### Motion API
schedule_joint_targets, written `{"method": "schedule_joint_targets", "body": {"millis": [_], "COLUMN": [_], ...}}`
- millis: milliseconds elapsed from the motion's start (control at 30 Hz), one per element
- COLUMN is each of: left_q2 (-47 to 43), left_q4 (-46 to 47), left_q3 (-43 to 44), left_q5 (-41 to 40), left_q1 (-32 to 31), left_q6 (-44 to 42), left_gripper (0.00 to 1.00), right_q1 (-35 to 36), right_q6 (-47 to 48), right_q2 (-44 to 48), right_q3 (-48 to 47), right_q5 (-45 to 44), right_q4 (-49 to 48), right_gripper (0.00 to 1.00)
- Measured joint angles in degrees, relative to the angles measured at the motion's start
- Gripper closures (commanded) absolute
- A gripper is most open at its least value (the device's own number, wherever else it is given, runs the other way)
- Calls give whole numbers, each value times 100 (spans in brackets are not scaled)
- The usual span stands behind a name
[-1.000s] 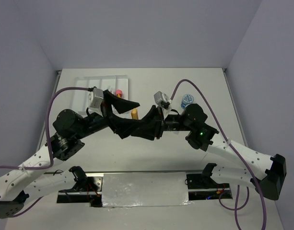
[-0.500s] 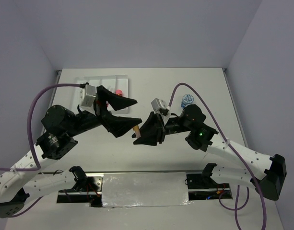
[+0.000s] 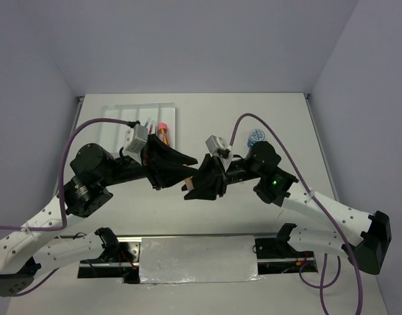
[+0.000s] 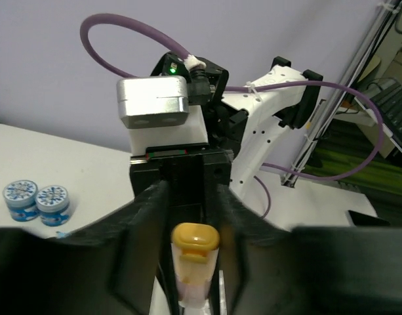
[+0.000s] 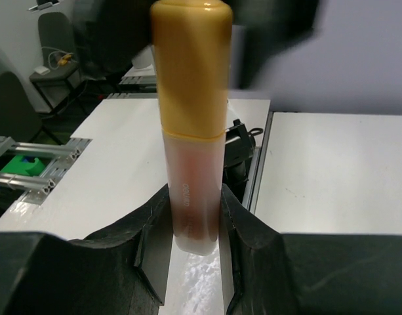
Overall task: Sort the stationery into containers
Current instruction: Close the pen cap on the pen.
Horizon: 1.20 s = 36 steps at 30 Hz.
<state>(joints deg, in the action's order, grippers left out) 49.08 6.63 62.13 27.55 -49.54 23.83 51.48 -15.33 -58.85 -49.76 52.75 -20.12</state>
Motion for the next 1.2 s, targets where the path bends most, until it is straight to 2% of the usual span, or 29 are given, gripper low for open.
{"method": "schedule_joint_targets", "body": {"millis": [100,133,233,633,1200], "left_q2": [-39,-44,-48,-199,-361], "left_q4": [4,7,42,1182,2457], "left_q3": [-39,-52,-81,-734,-1589], "left_q5": [0,-24,-111,-730,-1729], "left_q1": [-20,-17,-11,2,11], "left_q6": [-13,4,7,372,785], "left_gripper": [75,83,100,100,100], "right_q1": [-26,-26,-26,-24,-177], "right_q6": [-2,-4,-28,-9,267], "right_q2": [-26,-26,-26,-122,-953], "right_q3": [-17,-17,-50,-815,-2194], "right_q5": [-31,-76,-267,-621,-337], "right_q4": [28,37,109,1325,2728], "right_gripper": [100,100,100,100,100]}}
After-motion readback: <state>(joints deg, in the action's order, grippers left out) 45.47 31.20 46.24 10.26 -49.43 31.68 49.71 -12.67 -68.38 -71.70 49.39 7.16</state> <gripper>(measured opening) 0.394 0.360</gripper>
